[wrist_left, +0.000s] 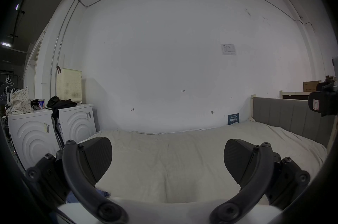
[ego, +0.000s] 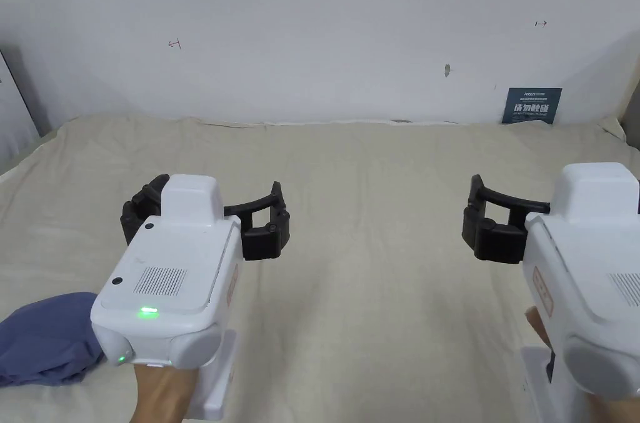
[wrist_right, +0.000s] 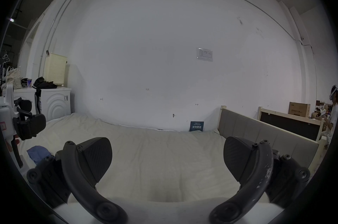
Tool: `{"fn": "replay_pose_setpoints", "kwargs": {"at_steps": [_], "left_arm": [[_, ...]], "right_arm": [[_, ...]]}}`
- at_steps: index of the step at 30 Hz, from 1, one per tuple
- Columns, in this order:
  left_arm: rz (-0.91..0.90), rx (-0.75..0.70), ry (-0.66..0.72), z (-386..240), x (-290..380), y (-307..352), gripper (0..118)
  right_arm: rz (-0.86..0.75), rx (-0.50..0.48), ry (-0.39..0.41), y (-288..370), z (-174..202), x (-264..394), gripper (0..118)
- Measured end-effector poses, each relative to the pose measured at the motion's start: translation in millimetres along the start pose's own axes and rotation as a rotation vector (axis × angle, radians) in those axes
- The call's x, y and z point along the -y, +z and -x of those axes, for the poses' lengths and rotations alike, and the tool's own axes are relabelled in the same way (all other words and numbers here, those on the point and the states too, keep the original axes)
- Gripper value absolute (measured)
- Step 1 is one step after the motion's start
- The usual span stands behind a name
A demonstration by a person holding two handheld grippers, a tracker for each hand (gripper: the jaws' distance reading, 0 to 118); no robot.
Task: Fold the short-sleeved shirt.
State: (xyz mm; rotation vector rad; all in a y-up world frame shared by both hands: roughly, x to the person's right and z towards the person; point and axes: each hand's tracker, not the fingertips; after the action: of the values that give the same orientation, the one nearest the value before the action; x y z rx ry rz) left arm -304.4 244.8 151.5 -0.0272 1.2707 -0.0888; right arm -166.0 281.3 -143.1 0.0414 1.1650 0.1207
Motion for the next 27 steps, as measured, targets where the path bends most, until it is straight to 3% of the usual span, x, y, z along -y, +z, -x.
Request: {"fn": "replay_pose_setpoints", "kwargs": {"at_steps": [5,9,15,17,27], "left_arm": [[0.002,0.002,0.006,2.3,-1.0,-0.2,118],[-0.003,-0.001,0.012,4.9,-2.1,1.2,118],[-0.001,-0.002,0.018,6.5,-2.7,1.7,118],[-0.005,-0.002,0.019,7.6,-3.9,2.7,118],[-0.021,0.009,0.023,7.1,-10.0,9.3,118]], "right_arm": [[0.048,0.067,0.004,2.5,7.8,-8.7,118],[0.181,0.117,-0.092,4.9,7.6,-17.7,118],[0.371,0.023,-0.268,4.7,-5.1,-30.3,118],[0.387,0.039,-0.291,5.2,-4.6,-31.9,118],[0.379,0.057,-0.165,-1.0,10.8,-20.7,118]]}}
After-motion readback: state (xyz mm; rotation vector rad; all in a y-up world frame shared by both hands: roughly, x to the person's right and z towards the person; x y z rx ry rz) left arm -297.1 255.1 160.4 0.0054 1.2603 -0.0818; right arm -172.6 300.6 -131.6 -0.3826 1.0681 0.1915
